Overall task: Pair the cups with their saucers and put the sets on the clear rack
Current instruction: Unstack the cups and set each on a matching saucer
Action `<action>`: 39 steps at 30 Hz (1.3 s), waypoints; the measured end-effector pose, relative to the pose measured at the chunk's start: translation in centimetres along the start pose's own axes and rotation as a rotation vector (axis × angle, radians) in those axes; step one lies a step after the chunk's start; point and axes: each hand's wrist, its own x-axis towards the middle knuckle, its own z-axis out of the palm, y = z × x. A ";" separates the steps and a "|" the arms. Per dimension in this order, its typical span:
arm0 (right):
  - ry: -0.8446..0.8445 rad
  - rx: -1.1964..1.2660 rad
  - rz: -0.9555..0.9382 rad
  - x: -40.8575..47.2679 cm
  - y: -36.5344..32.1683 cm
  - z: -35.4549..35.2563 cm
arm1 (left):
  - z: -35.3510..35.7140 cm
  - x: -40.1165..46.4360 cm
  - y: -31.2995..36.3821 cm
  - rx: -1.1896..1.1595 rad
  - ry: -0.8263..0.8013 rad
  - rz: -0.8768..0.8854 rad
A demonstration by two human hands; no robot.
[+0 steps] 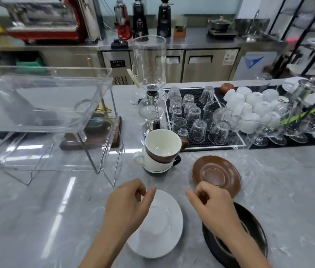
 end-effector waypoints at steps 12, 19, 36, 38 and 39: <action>0.014 0.052 -0.043 5.6 -1.2 0.0 | 0.2 5.0 1.0 -0.243 0.085 0.074; -0.092 0.135 -0.073 9.6 -1.1 0.4 | 0.9 8.7 0.7 -0.253 -0.012 0.040; -0.286 0.227 -0.212 14.5 -1.1 1.6 | 2.0 11.5 -0.1 -0.366 -0.141 -0.025; -0.288 0.231 -0.218 14.5 -1.2 1.6 | 2.0 11.5 -0.1 -0.356 -0.134 -0.019; -0.287 0.232 -0.220 14.5 -1.2 1.6 | 1.9 11.6 -0.1 -0.351 -0.132 -0.016</action>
